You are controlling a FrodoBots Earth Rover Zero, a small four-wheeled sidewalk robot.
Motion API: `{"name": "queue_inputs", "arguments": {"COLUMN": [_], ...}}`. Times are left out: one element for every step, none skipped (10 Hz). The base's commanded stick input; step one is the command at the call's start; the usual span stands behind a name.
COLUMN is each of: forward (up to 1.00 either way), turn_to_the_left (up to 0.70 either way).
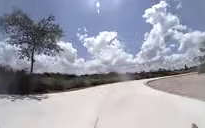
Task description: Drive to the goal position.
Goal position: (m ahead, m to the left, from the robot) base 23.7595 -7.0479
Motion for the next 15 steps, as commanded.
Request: {"name": "queue_inputs", "arguments": {"forward": [0.85, 0.85, 0.85, 0.85, 0.85, 0.85, 0.85, 0.85, 0.85, 0.85, 0.85, 0.85, 0.85, 0.85, 0.85], "turn_to_the_left": [-0.01, -0.01, -0.01, -0.01, -0.01, -0.01, -0.01, -0.01, -0.01, -0.01, -0.01, -0.01, -0.01, -0.01, -0.01]}}
